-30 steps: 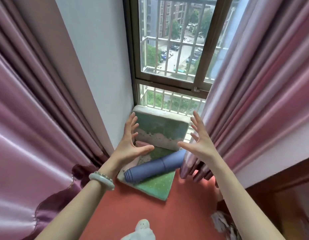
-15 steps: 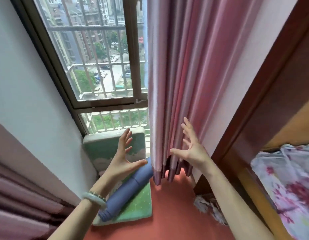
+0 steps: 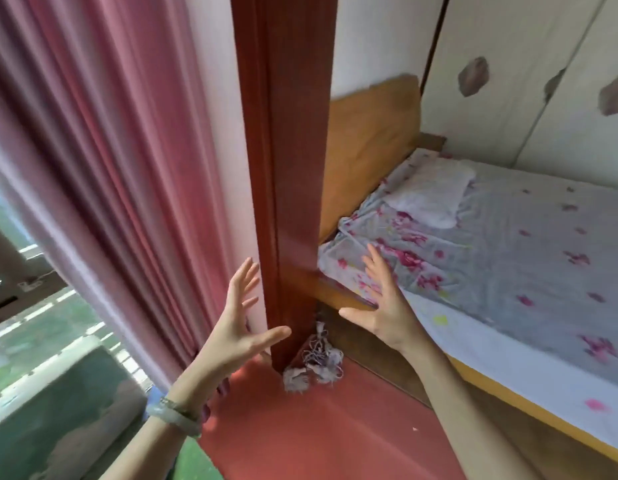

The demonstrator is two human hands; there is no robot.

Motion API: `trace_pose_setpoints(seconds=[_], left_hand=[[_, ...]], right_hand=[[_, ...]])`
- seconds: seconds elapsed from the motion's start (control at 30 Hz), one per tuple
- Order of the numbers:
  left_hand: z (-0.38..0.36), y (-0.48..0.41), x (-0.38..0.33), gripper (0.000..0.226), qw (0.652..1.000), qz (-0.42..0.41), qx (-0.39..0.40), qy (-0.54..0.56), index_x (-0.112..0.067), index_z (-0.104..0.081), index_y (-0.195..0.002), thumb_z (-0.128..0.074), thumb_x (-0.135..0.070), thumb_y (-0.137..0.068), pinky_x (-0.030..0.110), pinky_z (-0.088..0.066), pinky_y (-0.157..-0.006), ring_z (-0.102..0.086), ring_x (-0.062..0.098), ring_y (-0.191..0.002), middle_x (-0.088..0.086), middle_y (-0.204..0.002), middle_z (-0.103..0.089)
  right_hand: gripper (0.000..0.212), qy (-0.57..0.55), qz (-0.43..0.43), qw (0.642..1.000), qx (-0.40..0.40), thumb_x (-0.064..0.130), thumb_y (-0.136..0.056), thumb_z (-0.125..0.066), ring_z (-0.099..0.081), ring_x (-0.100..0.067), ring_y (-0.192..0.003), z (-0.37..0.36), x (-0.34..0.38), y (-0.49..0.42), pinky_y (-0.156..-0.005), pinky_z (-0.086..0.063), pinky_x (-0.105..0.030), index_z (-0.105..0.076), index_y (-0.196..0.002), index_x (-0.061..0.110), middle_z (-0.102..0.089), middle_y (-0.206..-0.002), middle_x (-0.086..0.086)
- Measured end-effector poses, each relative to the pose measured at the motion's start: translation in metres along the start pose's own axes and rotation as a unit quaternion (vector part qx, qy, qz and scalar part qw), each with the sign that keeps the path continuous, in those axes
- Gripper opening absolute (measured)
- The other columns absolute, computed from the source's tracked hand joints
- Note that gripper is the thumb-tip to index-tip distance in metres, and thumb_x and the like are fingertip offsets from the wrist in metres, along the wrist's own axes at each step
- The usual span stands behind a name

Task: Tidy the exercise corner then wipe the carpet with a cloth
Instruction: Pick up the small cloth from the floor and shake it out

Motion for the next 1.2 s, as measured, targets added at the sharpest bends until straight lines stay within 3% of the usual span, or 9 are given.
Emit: trace_pose_setpoints(seconds=[0.13, 0.33, 0.43, 0.5, 0.63, 0.73, 0.83, 1.0, 1.2], left_hand=[[-0.079, -0.024, -0.016, 0.112, 0.994, -0.027, 0.099, 0.036, -0.042, -0.009, -0.145, -0.078, -0.061, -0.059, 0.012, -0.032, -0.104, -0.027, 0.0, -0.138, -0.014, -0.152, -0.021], [-0.209, -0.035, -0.056, 0.108, 0.966, -0.076, 0.239, 0.067, -0.034, -0.007, -0.148, -0.079, -0.039, -0.068, 0.028, -0.031, -0.11, -0.023, 0.0, -0.14, -0.021, -0.153, -0.018], [-0.274, -0.036, -0.082, 0.106, 0.949, -0.092, 0.287, 0.093, -0.031, -0.008, -0.148, -0.08, -0.029, -0.07, 0.02, -0.034, -0.107, -0.023, -0.004, -0.138, -0.017, -0.153, -0.018], [-0.32, -0.035, -0.102, 0.107, 0.935, -0.103, 0.319, 0.111, -0.034, -0.009, -0.147, -0.081, -0.031, -0.068, 0.011, -0.034, -0.102, -0.024, -0.005, -0.138, -0.017, -0.153, -0.019], [-0.412, -0.03, -0.141, 0.103, 0.908, -0.132, 0.378, 0.127, -0.054, -0.013, -0.139, -0.077, -0.062, -0.059, 0.01, -0.035, -0.1, -0.028, -0.004, -0.136, -0.021, -0.151, -0.023], [-0.481, -0.026, -0.174, 0.104, 0.888, -0.148, 0.412, 0.139, -0.052, -0.014, -0.14, -0.078, -0.059, -0.058, 0.008, -0.032, -0.1, -0.031, -0.005, -0.133, -0.017, -0.15, -0.026], [-0.543, -0.016, -0.201, 0.108, 0.867, -0.155, 0.443, 0.164, -0.038, -0.011, -0.146, -0.078, -0.048, -0.061, 0.01, -0.03, -0.104, -0.031, -0.003, -0.134, -0.015, -0.151, -0.025], [-0.626, 0.014, -0.23, 0.109, 0.829, -0.15, 0.502, 0.192, -0.041, -0.012, -0.145, -0.08, -0.044, -0.061, 0.027, -0.03, -0.11, -0.03, -0.001, -0.136, -0.018, -0.15, -0.026], [-0.716, 0.049, -0.265, 0.109, 0.777, -0.153, 0.575, 0.204, -0.041, -0.013, -0.145, -0.079, -0.045, -0.059, 0.022, -0.031, -0.105, -0.032, -0.003, -0.134, -0.018, -0.15, -0.026]], right_hand=[[0.102, 0.002, -0.038, 0.993, -0.109, 0.006, -0.075, -0.076, -0.023, 0.004, -0.135, 0.077, -0.02, 0.053, -0.101, -0.03, -0.011, -0.012, -0.138, 0.052, -0.022, -0.152, 0.015], [0.101, 0.008, -0.086, 0.964, -0.25, 0.003, -0.075, -0.075, -0.022, 0.0, -0.138, 0.175, -0.038, 0.145, -0.114, -0.025, -0.028, -0.011, -0.14, 0.047, -0.024, -0.149, 0.014], [0.102, 0.008, -0.104, 0.945, -0.311, 0.0, -0.075, -0.074, -0.025, 0.003, -0.136, 0.223, -0.047, 0.19, -0.115, -0.025, -0.031, -0.012, -0.146, 0.039, -0.025, -0.151, 0.012], [0.103, 0.01, -0.11, 0.929, -0.353, -0.002, -0.074, -0.073, -0.025, 0.002, -0.136, 0.257, -0.054, 0.222, -0.115, -0.025, -0.032, -0.012, -0.147, 0.036, -0.026, -0.15, 0.012], [0.103, 0.025, -0.124, 0.895, -0.427, -0.004, -0.074, -0.074, -0.026, -0.001, -0.137, 0.324, -0.069, 0.284, -0.115, -0.027, -0.034, -0.013, -0.147, 0.036, -0.027, -0.149, 0.013], [0.104, 0.038, -0.129, 0.871, -0.472, -0.003, -0.073, -0.075, -0.026, -0.007, -0.139, 0.37, -0.08, 0.324, -0.114, -0.028, -0.034, -0.013, -0.146, 0.038, -0.028, -0.147, 0.012], [0.105, 0.058, -0.132, 0.851, -0.505, -0.003, -0.072, -0.076, -0.026, -0.006, -0.137, 0.408, -0.086, 0.357, -0.111, -0.028, -0.031, -0.012, -0.144, 0.04, -0.027, -0.147, 0.013], [0.107, 0.087, -0.147, 0.816, -0.553, 0.0, -0.071, -0.077, -0.024, 0.002, -0.138, 0.451, -0.096, 0.418, -0.103, -0.031, -0.015, -0.01, -0.145, 0.04, -0.026, -0.148, 0.018], [0.101, 0.08, -0.174, 0.746, -0.638, -0.005, -0.07, -0.077, -0.029, 0.0, -0.134, 0.487, -0.106, 0.501, -0.102, -0.034, -0.01, -0.018, -0.142, 0.034, -0.027, -0.149, 0.01]])
Point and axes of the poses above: each hand's wrist, its own y-axis away from the middle knuckle, its own z-axis out of the back of the hand, x = y × z, the point moved 8 cm from there along -y, towards the middle knuckle
